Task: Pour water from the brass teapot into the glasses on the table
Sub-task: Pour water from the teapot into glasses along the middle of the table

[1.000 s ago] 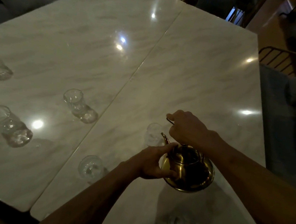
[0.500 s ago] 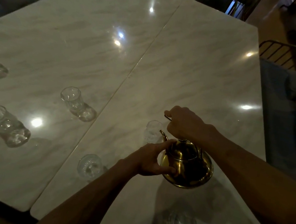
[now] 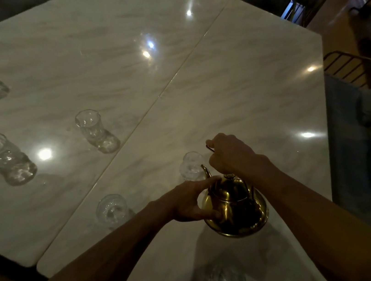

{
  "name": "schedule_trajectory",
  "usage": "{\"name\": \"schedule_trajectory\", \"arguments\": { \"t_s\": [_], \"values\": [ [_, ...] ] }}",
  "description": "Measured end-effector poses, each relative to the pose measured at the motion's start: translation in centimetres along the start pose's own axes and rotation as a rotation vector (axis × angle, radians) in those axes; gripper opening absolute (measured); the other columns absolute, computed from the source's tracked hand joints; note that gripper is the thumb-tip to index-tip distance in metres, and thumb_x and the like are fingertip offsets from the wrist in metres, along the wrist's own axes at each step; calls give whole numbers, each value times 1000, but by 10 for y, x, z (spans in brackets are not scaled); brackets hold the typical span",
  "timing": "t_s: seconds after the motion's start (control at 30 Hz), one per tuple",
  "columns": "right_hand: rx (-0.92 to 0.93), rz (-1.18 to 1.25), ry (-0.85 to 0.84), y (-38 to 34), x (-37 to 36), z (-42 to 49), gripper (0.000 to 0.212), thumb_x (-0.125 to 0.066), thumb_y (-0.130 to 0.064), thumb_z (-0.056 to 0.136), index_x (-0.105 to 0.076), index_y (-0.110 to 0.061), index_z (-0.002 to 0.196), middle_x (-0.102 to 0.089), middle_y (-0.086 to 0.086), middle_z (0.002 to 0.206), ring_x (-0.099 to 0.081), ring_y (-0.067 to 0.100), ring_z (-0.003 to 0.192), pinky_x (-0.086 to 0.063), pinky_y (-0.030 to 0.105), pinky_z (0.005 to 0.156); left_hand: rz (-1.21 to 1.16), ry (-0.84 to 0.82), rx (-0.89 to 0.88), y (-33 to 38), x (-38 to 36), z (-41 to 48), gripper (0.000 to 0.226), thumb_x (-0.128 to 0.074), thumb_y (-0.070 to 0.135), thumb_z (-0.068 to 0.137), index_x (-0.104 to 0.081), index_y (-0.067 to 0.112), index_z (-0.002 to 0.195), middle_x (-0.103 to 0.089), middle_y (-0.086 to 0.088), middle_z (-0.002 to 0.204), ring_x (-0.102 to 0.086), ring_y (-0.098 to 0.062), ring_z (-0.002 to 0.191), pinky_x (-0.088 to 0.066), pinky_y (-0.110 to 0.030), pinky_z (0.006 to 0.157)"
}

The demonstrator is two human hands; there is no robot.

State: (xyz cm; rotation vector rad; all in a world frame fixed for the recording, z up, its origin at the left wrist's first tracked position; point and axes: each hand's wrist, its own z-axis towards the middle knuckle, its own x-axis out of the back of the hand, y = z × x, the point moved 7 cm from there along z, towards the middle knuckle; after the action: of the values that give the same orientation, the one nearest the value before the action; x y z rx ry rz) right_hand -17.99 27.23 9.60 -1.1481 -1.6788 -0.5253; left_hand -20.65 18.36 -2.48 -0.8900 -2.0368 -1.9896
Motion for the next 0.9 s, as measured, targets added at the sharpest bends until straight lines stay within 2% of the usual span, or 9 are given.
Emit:
{"name": "schedule_trajectory", "arguments": {
  "t_s": [0.07,0.23,0.47,0.77,0.9],
  "values": [
    [-4,2,2,1,-1,2,51,-59,-11,84,-52,-13,135,-61,13,124,-62,26,99,-44,28,68,-7,6,-6,1,1,-1,88,-73,48,86,-21,36,156,-46,1,153,-46,-17,137,-38,-29,107],
    [-2,6,7,1,-3,6,52,-59,-12,85,-51,-12,136,-60,12,127,-62,26,102,-48,28,73,-10,-7,3,0,0,0,89,-72,48,86,-21,32,157,-45,-1,154,-46,-19,138,-36,-28,107],
    [-4,-53,-3,1,-4,11,43,-57,-12,84,-56,-10,127,-64,12,112,-60,21,83,-50,29,69,-16,-8,8,2,1,0,87,-72,44,88,-20,31,157,-45,-3,154,-45,-20,138,-32,-25,103],
    [-13,-58,-5,1,-4,13,43,-58,-16,84,-55,-11,127,-64,12,112,-61,23,86,-53,32,73,-25,-17,3,0,1,1,86,-72,47,86,-23,35,155,-47,-1,152,-48,-19,135,-38,-30,105],
    [-20,-54,-8,1,-3,12,43,-58,-15,85,-55,-12,128,-64,10,113,-60,20,84,-52,29,71,-17,-6,-8,2,2,0,84,-72,47,86,-24,36,154,-49,-1,151,-49,-19,134,-39,-30,103]
  ]
}}
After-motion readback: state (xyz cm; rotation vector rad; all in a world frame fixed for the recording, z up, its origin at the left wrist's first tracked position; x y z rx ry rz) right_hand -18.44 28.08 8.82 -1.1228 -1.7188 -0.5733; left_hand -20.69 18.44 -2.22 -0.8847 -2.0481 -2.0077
